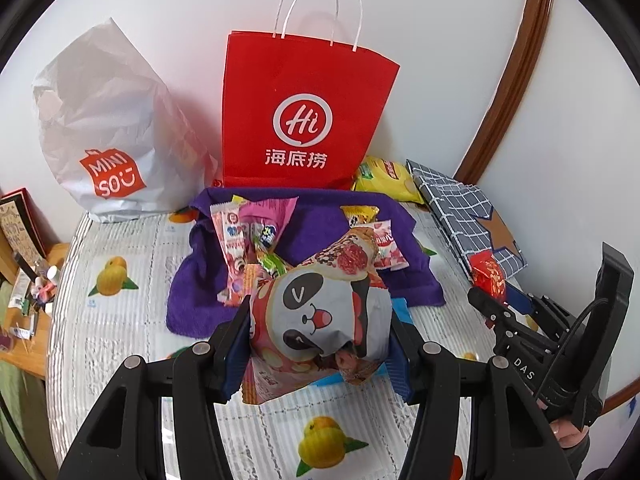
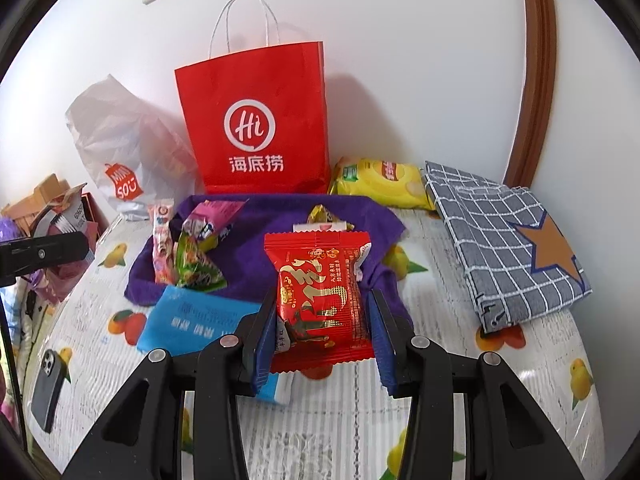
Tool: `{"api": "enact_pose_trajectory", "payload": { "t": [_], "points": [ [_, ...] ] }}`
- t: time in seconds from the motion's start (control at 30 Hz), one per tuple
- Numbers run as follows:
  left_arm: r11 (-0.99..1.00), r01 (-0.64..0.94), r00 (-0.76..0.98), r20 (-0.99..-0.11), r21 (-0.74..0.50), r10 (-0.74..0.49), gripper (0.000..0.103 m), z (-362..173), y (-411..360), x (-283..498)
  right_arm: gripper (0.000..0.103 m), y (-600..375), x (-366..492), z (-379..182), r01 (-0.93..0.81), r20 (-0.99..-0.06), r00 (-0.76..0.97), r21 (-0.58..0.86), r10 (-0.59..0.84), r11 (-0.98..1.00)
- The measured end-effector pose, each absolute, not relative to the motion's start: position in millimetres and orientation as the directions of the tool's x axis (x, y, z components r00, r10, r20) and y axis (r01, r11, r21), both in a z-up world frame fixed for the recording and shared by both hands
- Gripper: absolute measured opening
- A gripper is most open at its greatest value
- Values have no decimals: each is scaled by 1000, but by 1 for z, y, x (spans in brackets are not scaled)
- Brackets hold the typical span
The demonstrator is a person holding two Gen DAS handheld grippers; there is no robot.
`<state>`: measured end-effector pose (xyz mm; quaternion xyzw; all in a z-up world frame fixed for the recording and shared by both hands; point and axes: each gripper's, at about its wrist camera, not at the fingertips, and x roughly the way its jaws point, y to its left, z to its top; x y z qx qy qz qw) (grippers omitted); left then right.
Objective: Organize snacks
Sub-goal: 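Carry the panda bag and red packet up and over onto the purple towel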
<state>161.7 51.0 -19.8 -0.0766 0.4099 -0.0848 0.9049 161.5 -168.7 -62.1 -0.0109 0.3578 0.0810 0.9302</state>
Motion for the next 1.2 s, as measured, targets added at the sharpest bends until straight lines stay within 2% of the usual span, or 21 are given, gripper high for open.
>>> {"api": "enact_pose_trajectory", "payload": {
  "t": [1.2],
  "points": [
    [978, 97, 653, -730, -183, -202, 55, -32, 50, 270, 43, -155, 284, -54, -127, -659, 741, 55, 132, 990]
  ]
}}
